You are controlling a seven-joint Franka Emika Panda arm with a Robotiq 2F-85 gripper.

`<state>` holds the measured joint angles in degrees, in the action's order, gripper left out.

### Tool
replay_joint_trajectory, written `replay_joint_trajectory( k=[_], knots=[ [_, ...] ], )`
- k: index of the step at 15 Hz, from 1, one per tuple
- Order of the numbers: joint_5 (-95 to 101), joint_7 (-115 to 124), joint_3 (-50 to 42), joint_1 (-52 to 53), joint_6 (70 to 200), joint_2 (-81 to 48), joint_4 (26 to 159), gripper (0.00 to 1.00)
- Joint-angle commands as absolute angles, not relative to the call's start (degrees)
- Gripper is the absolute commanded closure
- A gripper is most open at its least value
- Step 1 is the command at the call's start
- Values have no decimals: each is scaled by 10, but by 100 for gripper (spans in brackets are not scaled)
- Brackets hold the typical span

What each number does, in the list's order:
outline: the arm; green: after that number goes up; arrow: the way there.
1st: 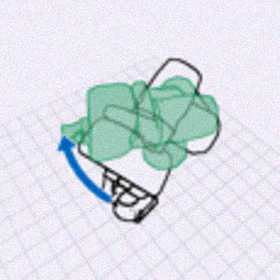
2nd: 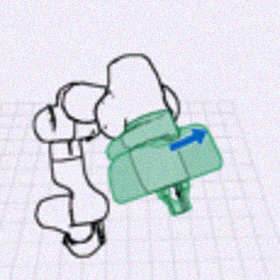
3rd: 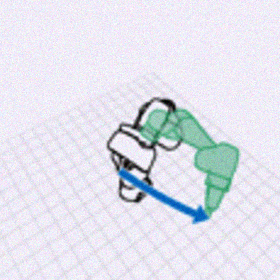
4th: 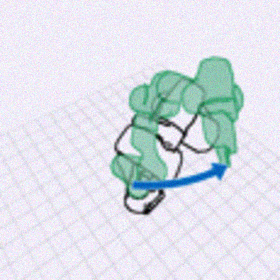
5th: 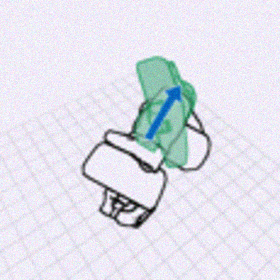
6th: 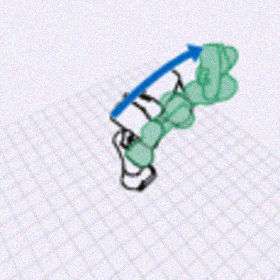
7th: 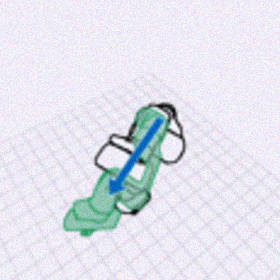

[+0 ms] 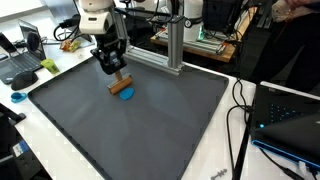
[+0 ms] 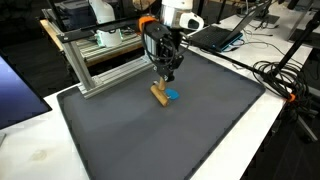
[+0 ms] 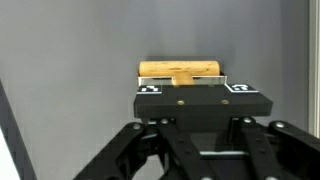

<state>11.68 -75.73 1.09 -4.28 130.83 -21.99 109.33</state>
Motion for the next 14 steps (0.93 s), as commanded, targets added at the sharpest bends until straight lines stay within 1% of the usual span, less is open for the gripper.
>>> replay_joint_trajectory(
  k=[1, 8, 14],
  knots=[
    [112, -735, 1, -52, 1292, -226, 1094, 78],
    [1, -669, -9, -98, 1227, -149, 1071, 78],
    [6, -463, -18, -71, 1229, -113, 1045, 78]
  ],
)
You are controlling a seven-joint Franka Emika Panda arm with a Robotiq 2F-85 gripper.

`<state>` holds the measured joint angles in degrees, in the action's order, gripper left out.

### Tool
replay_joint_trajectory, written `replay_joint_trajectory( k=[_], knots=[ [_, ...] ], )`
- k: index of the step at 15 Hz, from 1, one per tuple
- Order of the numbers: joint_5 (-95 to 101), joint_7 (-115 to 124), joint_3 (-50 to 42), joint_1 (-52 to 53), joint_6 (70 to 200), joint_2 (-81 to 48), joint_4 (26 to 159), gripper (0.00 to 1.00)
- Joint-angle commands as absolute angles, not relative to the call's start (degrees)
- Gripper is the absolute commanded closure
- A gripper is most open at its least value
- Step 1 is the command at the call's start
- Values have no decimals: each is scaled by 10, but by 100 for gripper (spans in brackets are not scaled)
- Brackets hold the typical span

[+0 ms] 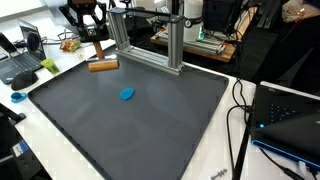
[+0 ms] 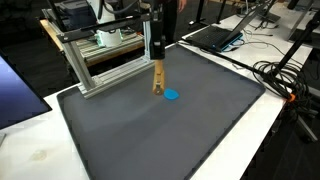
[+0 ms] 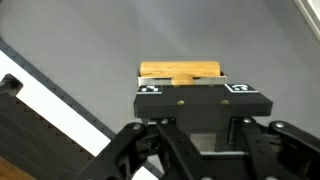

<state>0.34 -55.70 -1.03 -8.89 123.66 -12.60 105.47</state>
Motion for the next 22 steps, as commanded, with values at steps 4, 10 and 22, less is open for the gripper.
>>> replay_joint_trajectory(
  k=[4, 10, 22],
  knots=[
    [16, -301, -14, -48, 1233, -105, 1050, 78],
    [30, -52, -10, -8, 1225, -101, 1058, 78],
    [71, 48, -17, 10, 1237, -132, 1050, 78]
  ],
)
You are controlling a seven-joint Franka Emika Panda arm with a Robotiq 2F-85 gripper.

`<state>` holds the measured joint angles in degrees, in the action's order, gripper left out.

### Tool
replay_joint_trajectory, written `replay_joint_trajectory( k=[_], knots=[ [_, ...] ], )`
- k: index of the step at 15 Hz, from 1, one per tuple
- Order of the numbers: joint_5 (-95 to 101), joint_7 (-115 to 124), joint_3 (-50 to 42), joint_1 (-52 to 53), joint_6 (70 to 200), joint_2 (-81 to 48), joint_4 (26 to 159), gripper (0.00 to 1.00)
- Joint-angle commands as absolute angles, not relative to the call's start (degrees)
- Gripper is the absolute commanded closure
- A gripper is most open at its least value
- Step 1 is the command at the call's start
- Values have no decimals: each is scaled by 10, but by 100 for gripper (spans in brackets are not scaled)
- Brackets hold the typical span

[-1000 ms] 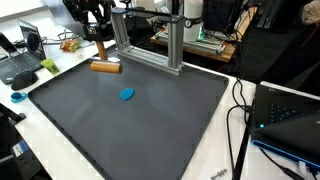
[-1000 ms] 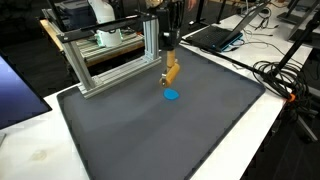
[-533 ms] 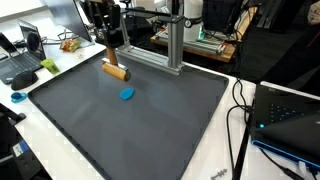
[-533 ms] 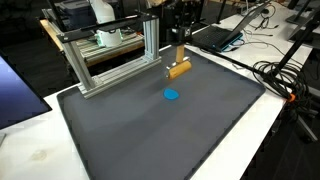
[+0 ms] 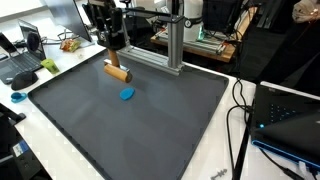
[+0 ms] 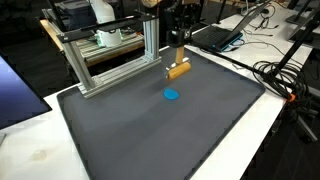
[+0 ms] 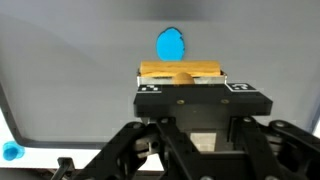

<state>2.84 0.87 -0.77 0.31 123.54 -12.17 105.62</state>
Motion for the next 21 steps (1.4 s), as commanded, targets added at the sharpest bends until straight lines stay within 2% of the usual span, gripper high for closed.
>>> replay_joint_trajectory(
  k=[1, 8, 21],
  knots=[
    [78, 60, -18, 11, 1250, -136, 1054, 78],
    [98, 119, -23, 8, 1341, -162, 1111, 78],
    [47, 144, -15, 13, 1370, -173, 1131, 78]
  ],
)
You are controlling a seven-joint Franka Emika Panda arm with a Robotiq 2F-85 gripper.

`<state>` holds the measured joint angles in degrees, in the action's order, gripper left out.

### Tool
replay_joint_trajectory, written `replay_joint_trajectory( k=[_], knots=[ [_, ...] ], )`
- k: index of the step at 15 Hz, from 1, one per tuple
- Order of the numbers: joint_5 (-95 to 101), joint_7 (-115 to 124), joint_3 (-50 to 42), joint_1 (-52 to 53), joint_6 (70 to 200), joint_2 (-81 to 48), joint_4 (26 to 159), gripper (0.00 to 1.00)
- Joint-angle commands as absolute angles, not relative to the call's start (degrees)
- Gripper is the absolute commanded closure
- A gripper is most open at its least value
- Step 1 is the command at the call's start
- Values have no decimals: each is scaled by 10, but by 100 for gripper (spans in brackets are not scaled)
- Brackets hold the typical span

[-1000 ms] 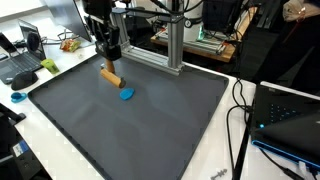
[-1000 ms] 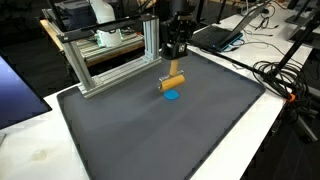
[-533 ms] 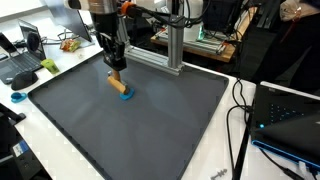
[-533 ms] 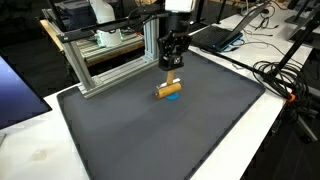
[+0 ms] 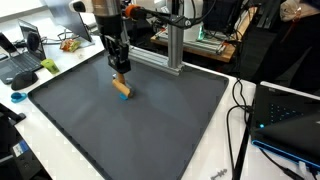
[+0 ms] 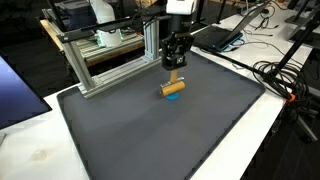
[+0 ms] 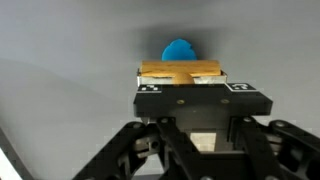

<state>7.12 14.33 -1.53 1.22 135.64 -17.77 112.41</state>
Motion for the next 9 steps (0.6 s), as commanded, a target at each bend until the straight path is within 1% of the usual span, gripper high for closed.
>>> replay_joint_trajectory(
  k=[1, 9],
  knots=[
    [41, 142, -14, 13, 1367, -176, 1129, 78],
    [39, 143, -20, 16, 1369, -206, 1123, 78]
  ],
)
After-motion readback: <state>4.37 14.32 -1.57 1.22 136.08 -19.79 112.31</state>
